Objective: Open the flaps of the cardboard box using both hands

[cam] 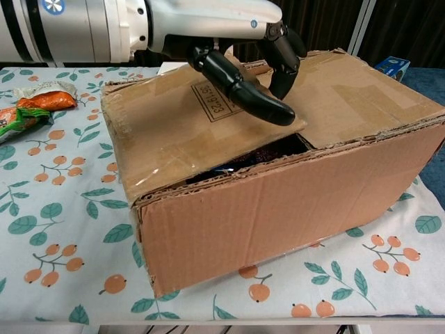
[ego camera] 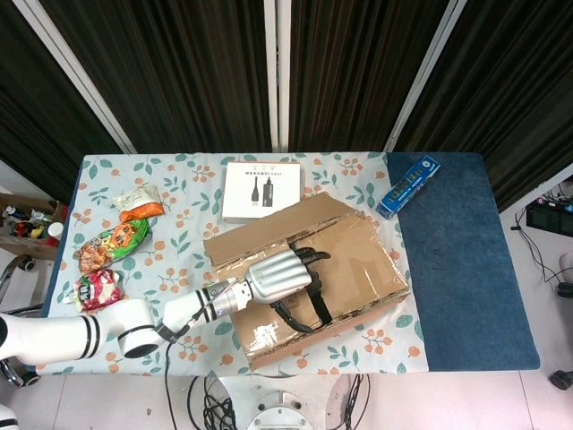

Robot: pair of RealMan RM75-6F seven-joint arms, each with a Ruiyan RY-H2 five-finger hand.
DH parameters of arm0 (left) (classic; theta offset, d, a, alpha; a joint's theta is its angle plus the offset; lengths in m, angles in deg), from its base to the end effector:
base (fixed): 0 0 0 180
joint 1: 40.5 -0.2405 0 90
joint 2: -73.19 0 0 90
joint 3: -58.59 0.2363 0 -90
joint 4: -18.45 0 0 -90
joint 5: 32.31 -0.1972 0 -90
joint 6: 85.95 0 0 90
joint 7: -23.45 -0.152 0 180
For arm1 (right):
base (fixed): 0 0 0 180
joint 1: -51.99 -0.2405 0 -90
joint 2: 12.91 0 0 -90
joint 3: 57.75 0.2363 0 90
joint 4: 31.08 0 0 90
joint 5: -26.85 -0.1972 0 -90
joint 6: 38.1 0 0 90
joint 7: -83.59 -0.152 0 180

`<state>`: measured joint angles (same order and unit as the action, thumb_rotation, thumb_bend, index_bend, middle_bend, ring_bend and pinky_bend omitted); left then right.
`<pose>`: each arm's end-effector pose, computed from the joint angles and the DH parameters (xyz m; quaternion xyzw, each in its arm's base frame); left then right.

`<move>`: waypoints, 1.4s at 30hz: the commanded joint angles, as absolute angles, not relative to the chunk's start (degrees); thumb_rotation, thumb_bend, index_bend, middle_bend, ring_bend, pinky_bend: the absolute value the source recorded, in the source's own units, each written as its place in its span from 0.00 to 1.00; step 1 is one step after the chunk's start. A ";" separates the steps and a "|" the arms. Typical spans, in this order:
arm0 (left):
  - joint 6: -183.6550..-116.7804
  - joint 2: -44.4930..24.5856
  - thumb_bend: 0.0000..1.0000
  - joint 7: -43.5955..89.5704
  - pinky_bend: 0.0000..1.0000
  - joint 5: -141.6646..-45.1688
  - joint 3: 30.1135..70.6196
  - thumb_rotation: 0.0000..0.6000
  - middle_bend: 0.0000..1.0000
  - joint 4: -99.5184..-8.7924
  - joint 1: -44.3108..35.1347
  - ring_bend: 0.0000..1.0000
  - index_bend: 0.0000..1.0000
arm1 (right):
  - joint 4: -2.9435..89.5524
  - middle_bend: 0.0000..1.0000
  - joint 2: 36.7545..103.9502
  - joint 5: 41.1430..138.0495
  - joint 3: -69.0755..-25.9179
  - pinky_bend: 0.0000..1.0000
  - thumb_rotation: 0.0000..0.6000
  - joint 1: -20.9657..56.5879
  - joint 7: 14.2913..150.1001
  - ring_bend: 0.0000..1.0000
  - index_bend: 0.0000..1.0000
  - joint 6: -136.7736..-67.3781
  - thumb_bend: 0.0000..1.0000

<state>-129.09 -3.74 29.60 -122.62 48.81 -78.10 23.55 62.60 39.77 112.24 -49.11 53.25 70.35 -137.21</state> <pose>0.0252 0.3010 0.0093 -0.8696 -0.2117 -0.4290 0.1222 -0.2828 -0.1678 0.2657 0.5066 -0.3121 0.4837 0.6419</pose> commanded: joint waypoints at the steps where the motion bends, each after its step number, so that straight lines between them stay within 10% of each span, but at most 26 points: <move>1: -129.06 -0.97 0.00 28.07 0.18 -121.49 47.95 0.28 0.53 -80.68 23.63 0.09 0.63 | 62.91 0.00 39.51 112.54 -49.04 0.00 1.00 53.40 70.31 0.00 0.00 -137.44 0.58; 21: -131.37 23.28 0.00 26.19 0.18 -113.70 46.93 0.20 0.53 -100.00 15.73 0.11 0.70 | 66.67 0.00 38.50 115.45 -48.60 0.00 1.00 53.39 73.10 0.00 0.00 -138.77 0.58; 35: -144.41 30.92 0.00 50.78 0.18 -126.74 52.12 0.09 0.36 -98.12 2.33 0.11 0.50 | 70.11 0.00 38.06 117.28 -48.93 0.00 1.00 52.90 77.12 0.00 0.00 -138.22 0.58; 42: -148.91 33.57 0.00 54.22 0.18 -130.52 55.87 0.06 0.41 -94.40 -3.13 0.11 0.59 | 71.03 0.00 38.35 117.82 -49.26 0.00 1.00 52.64 78.60 0.00 0.00 -137.61 0.58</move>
<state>-148.09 32.83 54.00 -129.96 55.13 -95.14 -2.15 70.95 38.32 117.75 -49.20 52.67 78.51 -137.70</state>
